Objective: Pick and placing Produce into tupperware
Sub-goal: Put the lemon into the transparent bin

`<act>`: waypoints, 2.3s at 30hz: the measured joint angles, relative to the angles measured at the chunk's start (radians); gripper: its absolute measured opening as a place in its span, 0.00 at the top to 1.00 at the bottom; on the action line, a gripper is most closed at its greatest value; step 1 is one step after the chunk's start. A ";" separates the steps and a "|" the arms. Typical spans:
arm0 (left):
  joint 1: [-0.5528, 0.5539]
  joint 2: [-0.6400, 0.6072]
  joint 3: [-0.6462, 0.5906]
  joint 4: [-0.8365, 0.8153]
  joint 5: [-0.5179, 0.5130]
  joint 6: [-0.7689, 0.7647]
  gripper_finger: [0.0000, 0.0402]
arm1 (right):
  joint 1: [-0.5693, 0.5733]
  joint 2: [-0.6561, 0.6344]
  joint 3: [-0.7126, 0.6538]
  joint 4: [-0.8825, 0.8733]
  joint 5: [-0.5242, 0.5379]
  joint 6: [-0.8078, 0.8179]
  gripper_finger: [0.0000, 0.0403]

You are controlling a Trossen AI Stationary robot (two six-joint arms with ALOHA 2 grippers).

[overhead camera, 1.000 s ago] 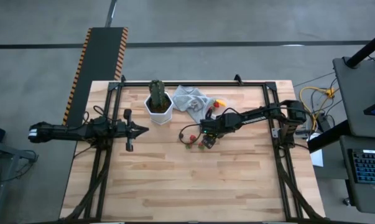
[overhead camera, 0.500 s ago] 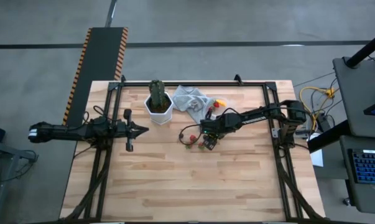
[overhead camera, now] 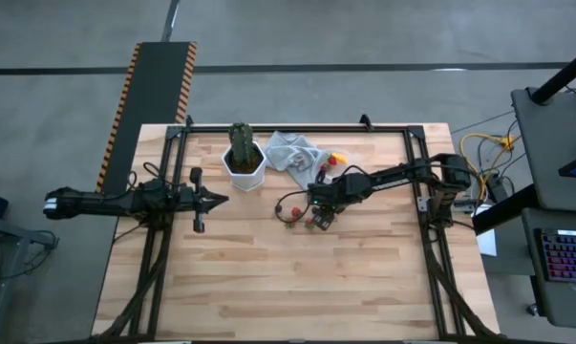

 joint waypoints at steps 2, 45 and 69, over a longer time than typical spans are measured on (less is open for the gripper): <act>0.000 -0.001 0.000 0.000 0.000 0.000 1.00 | 0.000 -0.007 0.001 -0.007 -0.007 0.000 0.51; 0.000 0.001 -0.001 -0.001 -0.001 0.000 1.00 | -0.036 -0.366 0.164 0.066 0.009 -0.312 0.51; 0.000 0.001 -0.001 -0.001 0.000 0.000 1.00 | -0.411 -0.325 0.103 -0.134 0.001 -0.349 0.51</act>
